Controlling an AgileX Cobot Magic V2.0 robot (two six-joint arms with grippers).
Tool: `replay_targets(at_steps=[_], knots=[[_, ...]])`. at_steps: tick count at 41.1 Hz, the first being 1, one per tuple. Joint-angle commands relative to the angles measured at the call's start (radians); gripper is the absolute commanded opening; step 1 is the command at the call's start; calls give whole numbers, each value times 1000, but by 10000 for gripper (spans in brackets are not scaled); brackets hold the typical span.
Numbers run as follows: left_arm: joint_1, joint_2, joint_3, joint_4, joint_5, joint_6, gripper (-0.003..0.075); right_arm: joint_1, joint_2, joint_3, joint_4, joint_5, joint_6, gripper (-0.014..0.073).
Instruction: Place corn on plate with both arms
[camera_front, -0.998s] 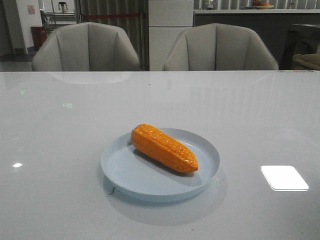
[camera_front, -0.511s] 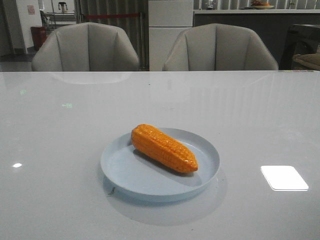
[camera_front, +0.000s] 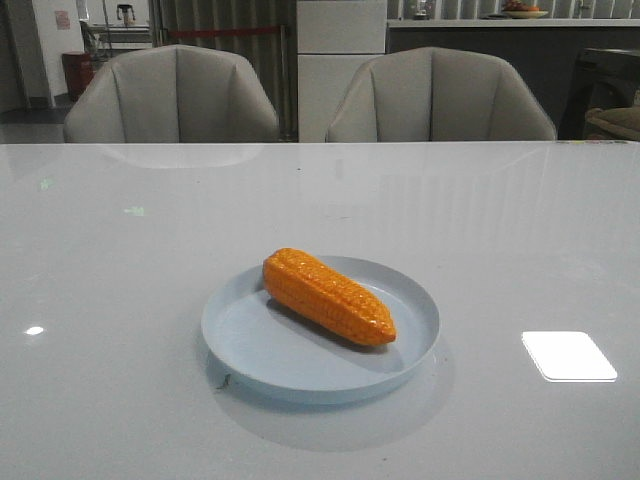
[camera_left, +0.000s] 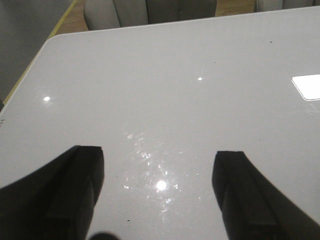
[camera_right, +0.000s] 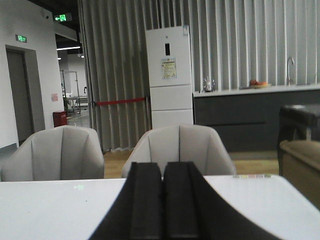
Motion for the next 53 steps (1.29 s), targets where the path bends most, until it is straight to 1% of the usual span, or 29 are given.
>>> replay_targets(at_steps=[1, 4, 6, 17, 30, 35, 53], knots=[[3, -5, -27, -9, -75, -9, 507, -6, -17, 16, 75, -150, -126, 57], [3, -5, -27, -9, -75, -9, 507, -6, -17, 49, 169, -137, -173, 57], [3, -5, -27, -9, -75, -9, 507, -6, -17, 72, 198, -126, -176, 57], [3, -5, -27, -9, -75, -9, 507, -6, -17, 204, 184, -120, -176, 57], [3, -5, -27, -9, -75, -9, 507, -6, -17, 206, 184, 81, -176, 57], [3, -5, -27, -9, -75, -9, 507, -6, -17, 206, 184, 131, -176, 57], [3, -5, -27, -9, -75, -9, 507, -6, -17, 206, 184, 135, -176, 57]])
